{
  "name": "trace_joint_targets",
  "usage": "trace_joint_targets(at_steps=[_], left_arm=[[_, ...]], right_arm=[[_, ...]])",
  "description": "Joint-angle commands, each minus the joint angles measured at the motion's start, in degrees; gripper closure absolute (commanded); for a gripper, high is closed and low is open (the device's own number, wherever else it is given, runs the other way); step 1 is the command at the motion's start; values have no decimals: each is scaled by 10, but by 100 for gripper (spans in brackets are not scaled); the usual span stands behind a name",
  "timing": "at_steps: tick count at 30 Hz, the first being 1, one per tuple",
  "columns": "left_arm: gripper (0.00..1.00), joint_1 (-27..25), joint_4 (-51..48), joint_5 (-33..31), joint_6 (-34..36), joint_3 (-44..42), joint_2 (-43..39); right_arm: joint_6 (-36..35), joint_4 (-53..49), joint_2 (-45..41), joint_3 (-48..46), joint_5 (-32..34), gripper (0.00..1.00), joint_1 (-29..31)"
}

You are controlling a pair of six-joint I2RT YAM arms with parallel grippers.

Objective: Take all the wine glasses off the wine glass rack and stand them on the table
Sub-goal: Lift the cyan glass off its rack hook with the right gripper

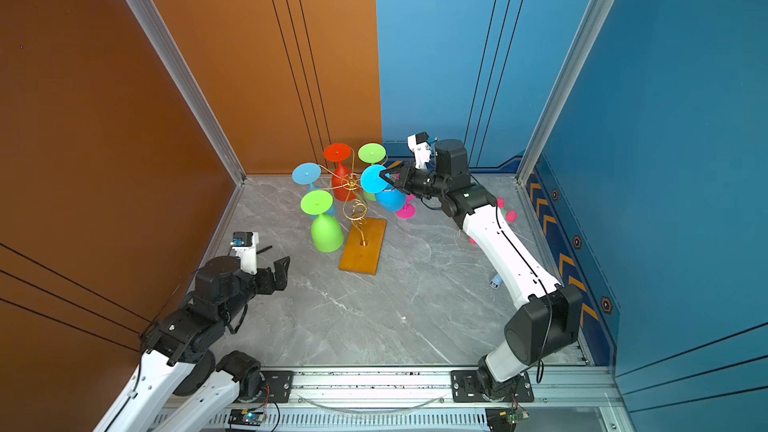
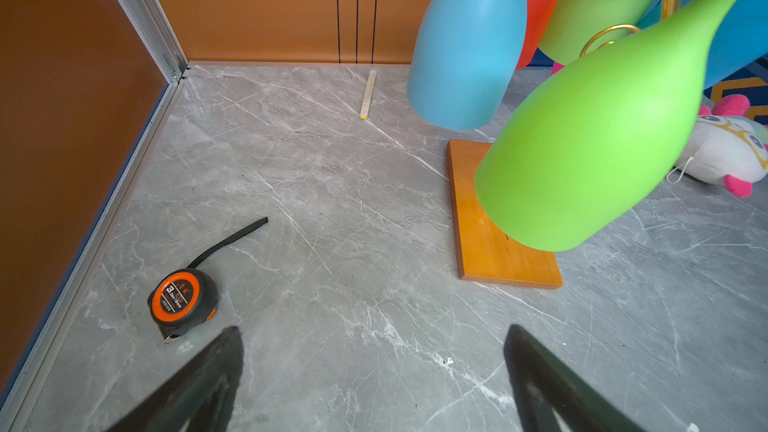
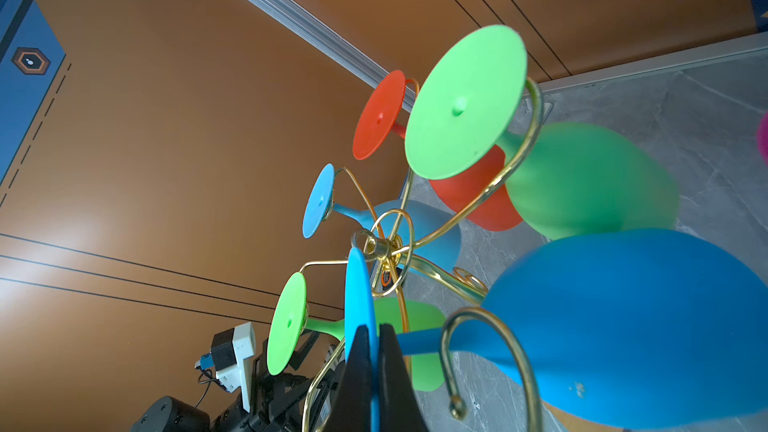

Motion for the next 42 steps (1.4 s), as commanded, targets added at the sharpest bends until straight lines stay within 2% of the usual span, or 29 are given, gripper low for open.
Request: trace_joint_targets(at_steps=[1, 24, 31, 42], left_arm=[[2, 9, 8, 10, -4, -9, -1], [2, 10, 8, 10, 0, -10, -5], [2, 10, 7, 20, -1, -7, -9], [2, 11, 7, 45, -6, -5, -12]], right_arm=[[-6, 28, 8, 24, -6, 98, 3], [-6, 28, 10, 45, -11, 98, -51], [-9, 28, -27, 14, -15, 98, -79], [-11, 23, -132, -81, -14, 98, -121]])
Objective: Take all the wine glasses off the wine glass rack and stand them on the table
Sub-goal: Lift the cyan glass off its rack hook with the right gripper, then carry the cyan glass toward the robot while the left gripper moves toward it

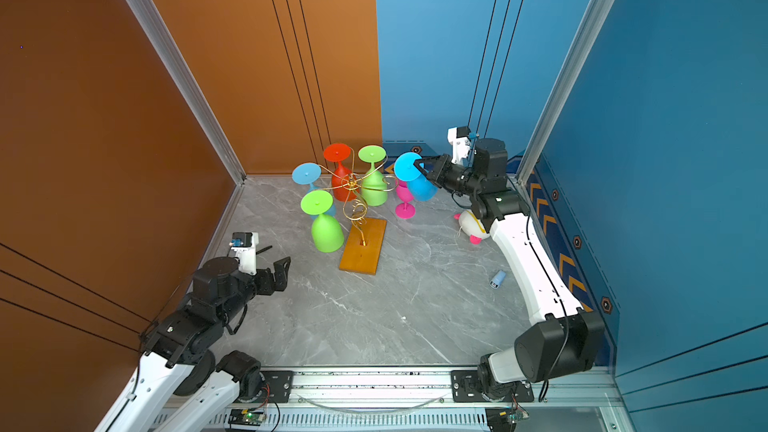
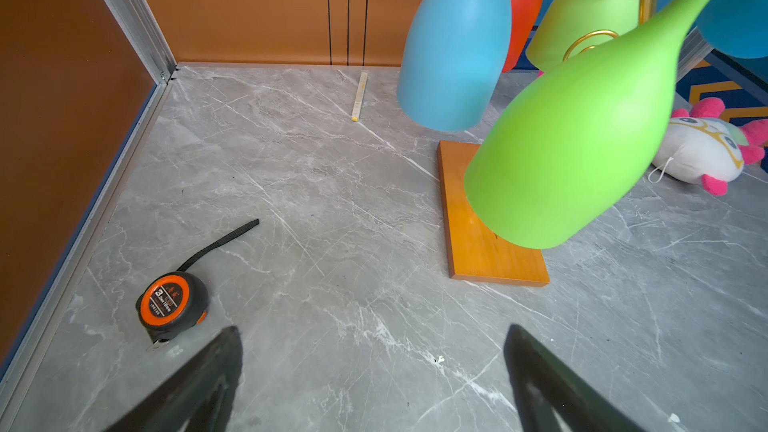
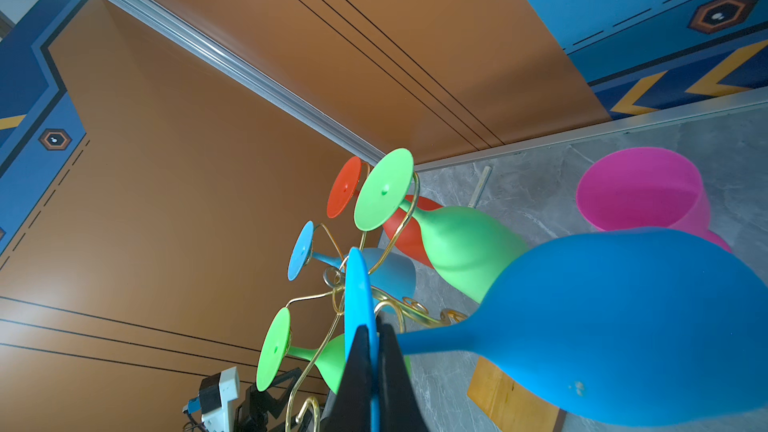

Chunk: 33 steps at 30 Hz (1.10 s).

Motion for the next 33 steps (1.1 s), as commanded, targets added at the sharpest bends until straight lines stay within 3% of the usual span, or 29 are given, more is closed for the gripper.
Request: trace_joint_targets(at_steps=[1, 9, 20, 27, 33], left_arm=[[2, 7, 7, 26, -6, -5, -7], [2, 6, -10, 88, -18, 7, -24], [2, 6, -92, 235, -54, 78, -11], [0, 6, -91, 343, -93, 83, -16], [4, 6, -91, 428, -115, 86, -22]], right_arm=[[-13, 8, -44, -31, -10, 98, -10], [-65, -81, -153, -104, 41, 98, -13], [-115, -177, -248, -191, 79, 98, 0], [-150, -201, -272, -221, 79, 98, 46], [-187, -209, -270, -243, 73, 98, 109]])
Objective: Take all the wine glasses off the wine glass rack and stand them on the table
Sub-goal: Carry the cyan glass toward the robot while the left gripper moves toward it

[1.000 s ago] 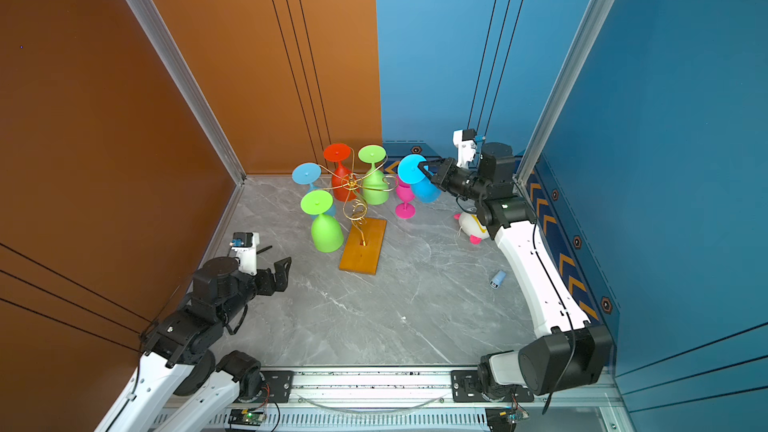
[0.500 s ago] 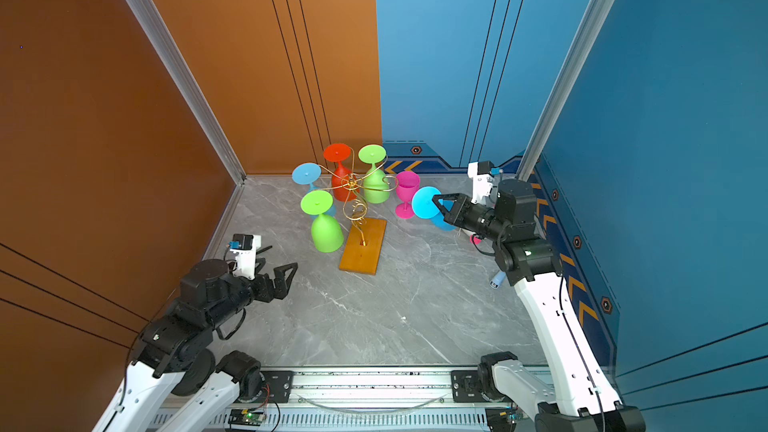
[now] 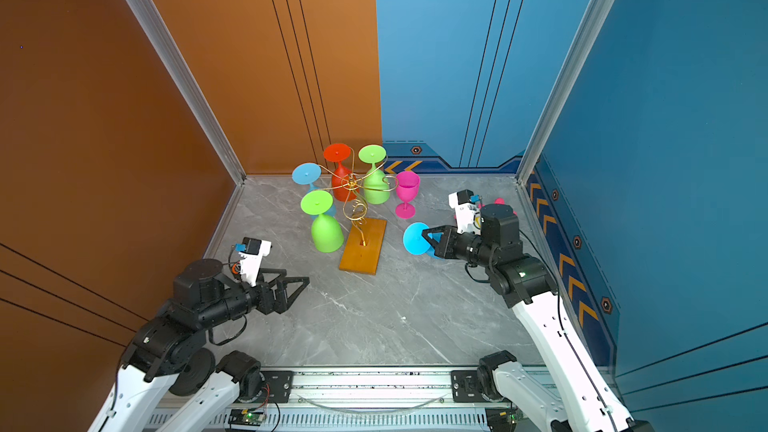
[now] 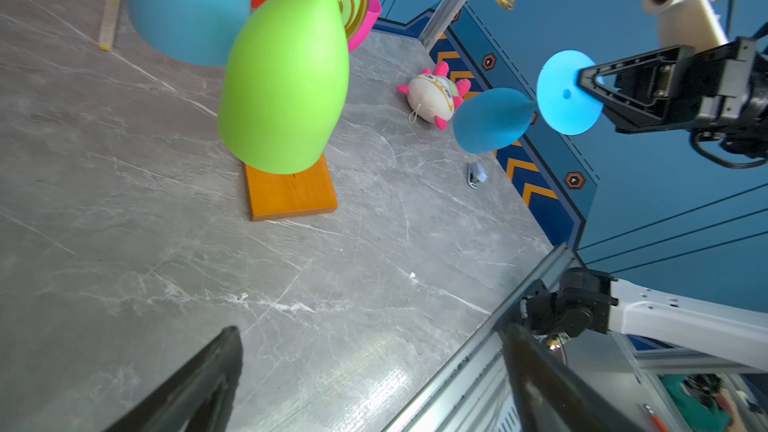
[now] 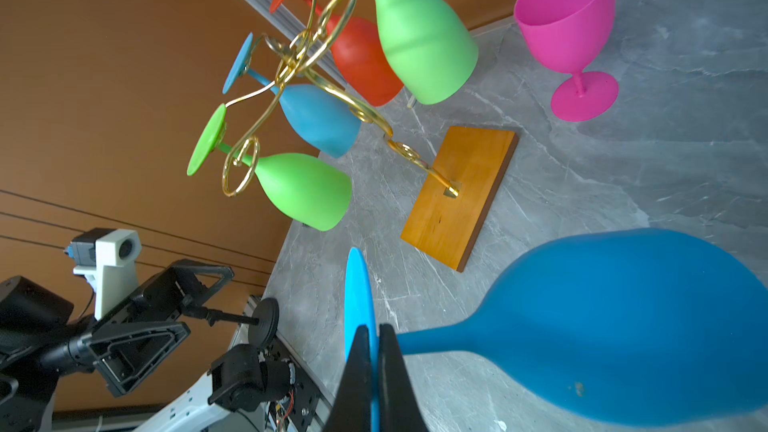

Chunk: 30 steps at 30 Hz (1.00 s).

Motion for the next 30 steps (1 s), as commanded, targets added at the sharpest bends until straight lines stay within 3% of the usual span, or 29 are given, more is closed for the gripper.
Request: trace_joint_targets(at_steps=[1, 9, 10, 15, 23, 30], left_arm=[[5, 6, -9, 83, -21, 16, -6], [12, 3, -8, 152, -46, 10, -12], [17, 3, -6, 156, -50, 8, -14], [25, -3, 64, 192, -104, -26, -29], [37, -28, 146, 186, -157, -67, -24], [42, -78, 200, 168, -172, -77, 4]], right_arm=[[-41, -14, -1, -11, -3, 98, 33], [-61, -1, 24, -16, -4, 98, 119], [-60, 7, 27, -17, -4, 98, 130], [-51, 50, 41, -25, -7, 98, 176], [-44, 105, 61, -27, -14, 98, 242], [-44, 143, 75, -26, -20, 98, 278]])
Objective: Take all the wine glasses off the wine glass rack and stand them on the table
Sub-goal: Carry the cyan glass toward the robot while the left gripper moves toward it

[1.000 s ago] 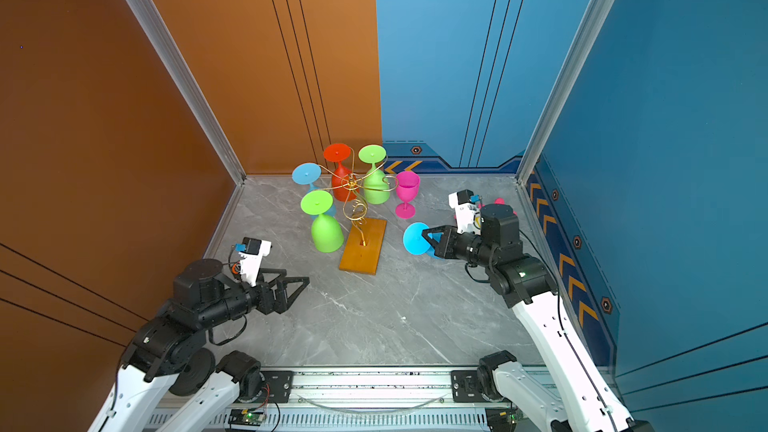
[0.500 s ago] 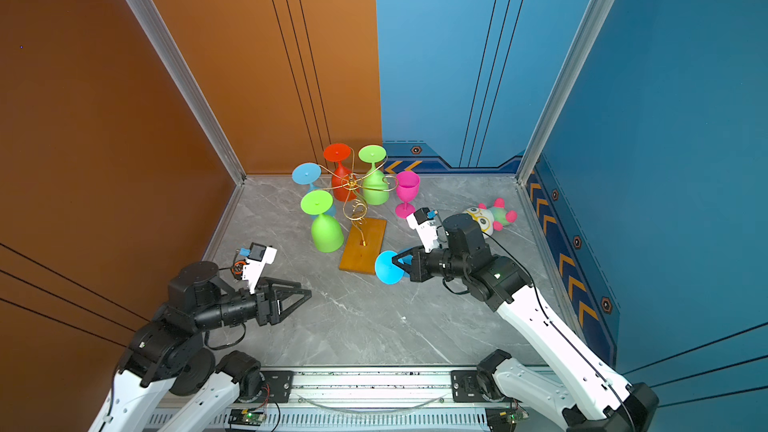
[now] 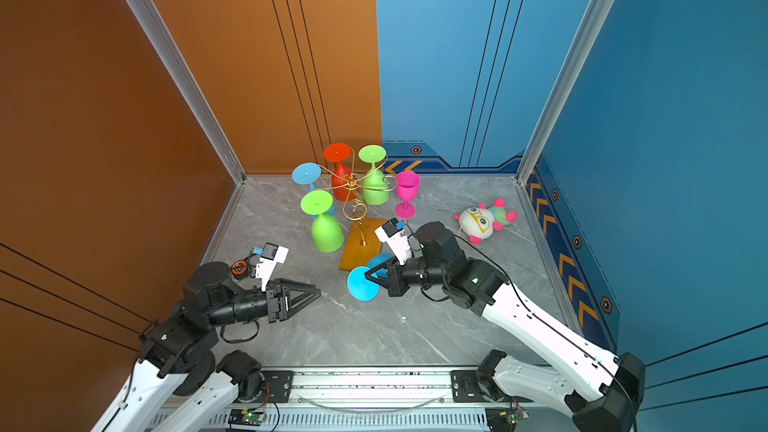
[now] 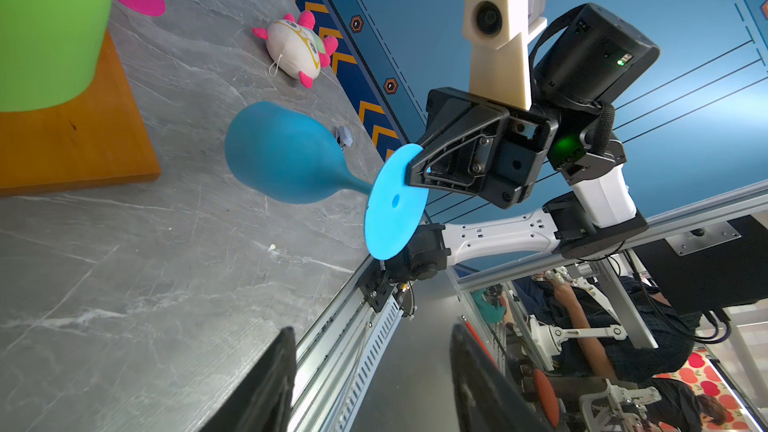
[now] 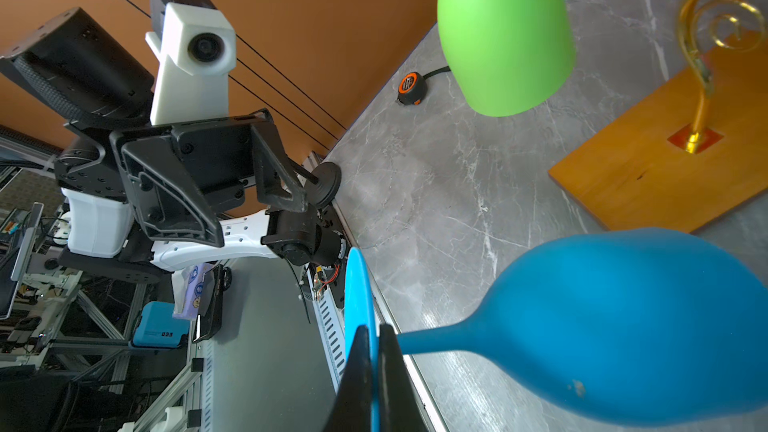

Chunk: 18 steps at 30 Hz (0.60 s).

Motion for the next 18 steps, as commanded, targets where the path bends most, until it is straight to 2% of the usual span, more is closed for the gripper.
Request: trace_joint_targets(at_steps=[1, 9, 18], left_arm=[[42, -25, 51, -6, -11, -7, 11], [50, -86, 87, -37, -11, -13, 44], [59, -106, 115, -43, -14, -12, 67]], right_arm=[[-1, 43, 5, 0, -12, 98, 13], [7, 77, 18, 0, -25, 98, 26], [22, 108, 17, -12, -40, 98, 29]])
